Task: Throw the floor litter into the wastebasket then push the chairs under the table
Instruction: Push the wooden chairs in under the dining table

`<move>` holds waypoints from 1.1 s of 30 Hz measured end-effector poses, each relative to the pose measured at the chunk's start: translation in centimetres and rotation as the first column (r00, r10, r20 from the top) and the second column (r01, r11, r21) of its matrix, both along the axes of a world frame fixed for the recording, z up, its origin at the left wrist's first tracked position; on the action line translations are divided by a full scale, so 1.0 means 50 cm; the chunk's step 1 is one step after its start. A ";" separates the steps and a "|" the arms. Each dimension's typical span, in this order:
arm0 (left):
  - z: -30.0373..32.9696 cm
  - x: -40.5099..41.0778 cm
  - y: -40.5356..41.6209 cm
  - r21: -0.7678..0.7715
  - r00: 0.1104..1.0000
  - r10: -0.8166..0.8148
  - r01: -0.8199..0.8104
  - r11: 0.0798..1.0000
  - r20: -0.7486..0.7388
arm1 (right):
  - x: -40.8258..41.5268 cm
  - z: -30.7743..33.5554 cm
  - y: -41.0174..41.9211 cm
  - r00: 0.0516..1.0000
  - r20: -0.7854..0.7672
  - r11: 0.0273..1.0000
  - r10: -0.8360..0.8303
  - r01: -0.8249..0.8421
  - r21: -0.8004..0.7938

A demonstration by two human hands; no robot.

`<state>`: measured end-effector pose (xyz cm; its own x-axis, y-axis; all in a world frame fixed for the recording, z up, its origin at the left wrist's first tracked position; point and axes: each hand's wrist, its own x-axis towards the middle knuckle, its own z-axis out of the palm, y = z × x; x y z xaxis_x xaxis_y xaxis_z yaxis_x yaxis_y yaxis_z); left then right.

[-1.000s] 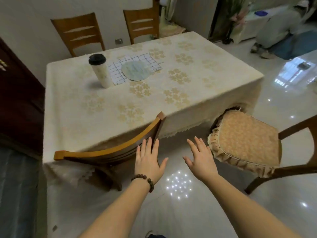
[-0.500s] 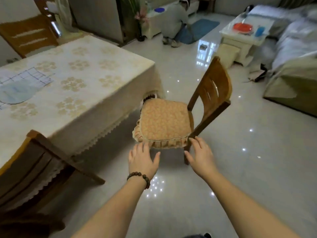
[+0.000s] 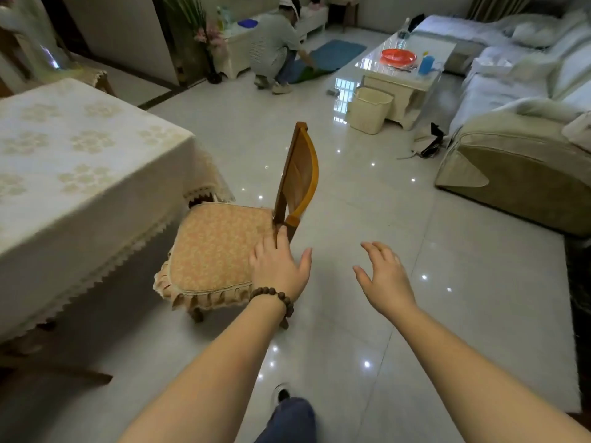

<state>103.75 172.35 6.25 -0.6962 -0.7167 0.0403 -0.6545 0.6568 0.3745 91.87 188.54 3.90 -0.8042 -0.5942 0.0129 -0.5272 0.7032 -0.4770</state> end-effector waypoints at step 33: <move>-0.084 -0.508 -0.148 -0.031 0.737 0.550 -0.588 0.809 0.392 | -0.687 -0.004 -0.640 -0.009 -0.158 0.072 0.987 -0.865 0.497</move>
